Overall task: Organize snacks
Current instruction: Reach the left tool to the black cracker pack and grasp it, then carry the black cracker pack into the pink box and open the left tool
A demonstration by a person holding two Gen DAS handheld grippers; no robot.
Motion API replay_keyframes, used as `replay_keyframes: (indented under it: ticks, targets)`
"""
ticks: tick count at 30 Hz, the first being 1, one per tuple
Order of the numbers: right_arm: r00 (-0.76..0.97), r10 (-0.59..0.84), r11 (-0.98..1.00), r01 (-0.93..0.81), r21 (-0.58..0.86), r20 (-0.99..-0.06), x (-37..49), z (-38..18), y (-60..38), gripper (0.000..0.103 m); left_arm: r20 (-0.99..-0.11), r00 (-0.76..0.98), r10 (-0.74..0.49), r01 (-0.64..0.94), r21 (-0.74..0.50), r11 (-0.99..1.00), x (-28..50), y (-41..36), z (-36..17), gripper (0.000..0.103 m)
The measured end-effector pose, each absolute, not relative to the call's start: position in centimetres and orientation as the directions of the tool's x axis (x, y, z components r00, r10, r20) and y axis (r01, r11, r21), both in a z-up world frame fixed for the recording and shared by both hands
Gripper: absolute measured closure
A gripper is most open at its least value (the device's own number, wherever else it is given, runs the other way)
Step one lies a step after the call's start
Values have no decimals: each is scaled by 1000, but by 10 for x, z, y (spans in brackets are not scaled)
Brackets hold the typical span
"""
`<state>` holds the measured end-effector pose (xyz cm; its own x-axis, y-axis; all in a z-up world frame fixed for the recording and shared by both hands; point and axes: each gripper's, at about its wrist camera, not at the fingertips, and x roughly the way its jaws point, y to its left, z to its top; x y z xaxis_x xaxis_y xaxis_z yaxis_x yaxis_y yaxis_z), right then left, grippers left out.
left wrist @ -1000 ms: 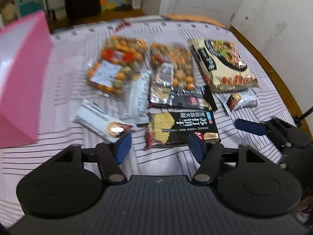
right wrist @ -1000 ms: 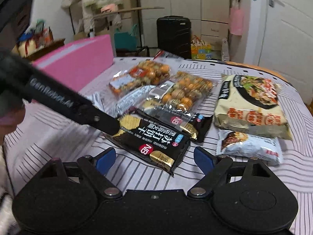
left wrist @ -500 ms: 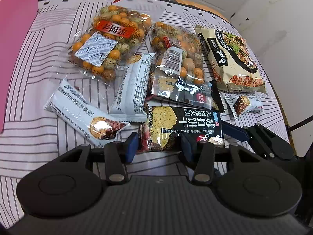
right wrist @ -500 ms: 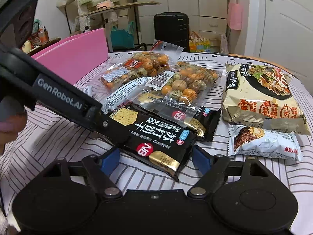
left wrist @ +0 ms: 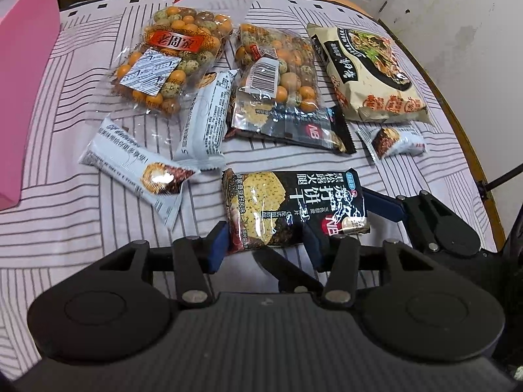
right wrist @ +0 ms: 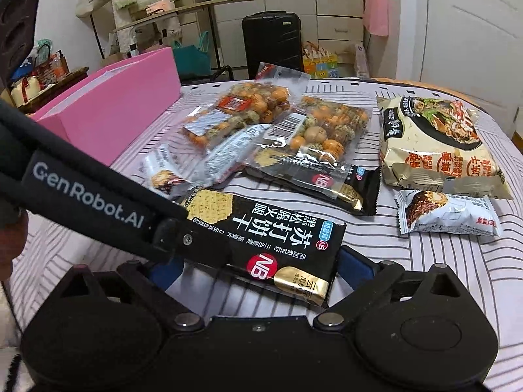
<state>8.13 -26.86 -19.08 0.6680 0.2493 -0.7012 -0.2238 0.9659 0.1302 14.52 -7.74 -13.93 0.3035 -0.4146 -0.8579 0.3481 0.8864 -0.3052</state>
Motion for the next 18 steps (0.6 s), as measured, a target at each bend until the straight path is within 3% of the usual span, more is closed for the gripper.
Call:
replay_keyframes:
  ticks: [18]
  targets:
    - [660, 337, 897, -443, 15, -671, 31, -113, -213, 2, -834, 265, -483, 221, -436, 873, 90, -3, -91, 56]
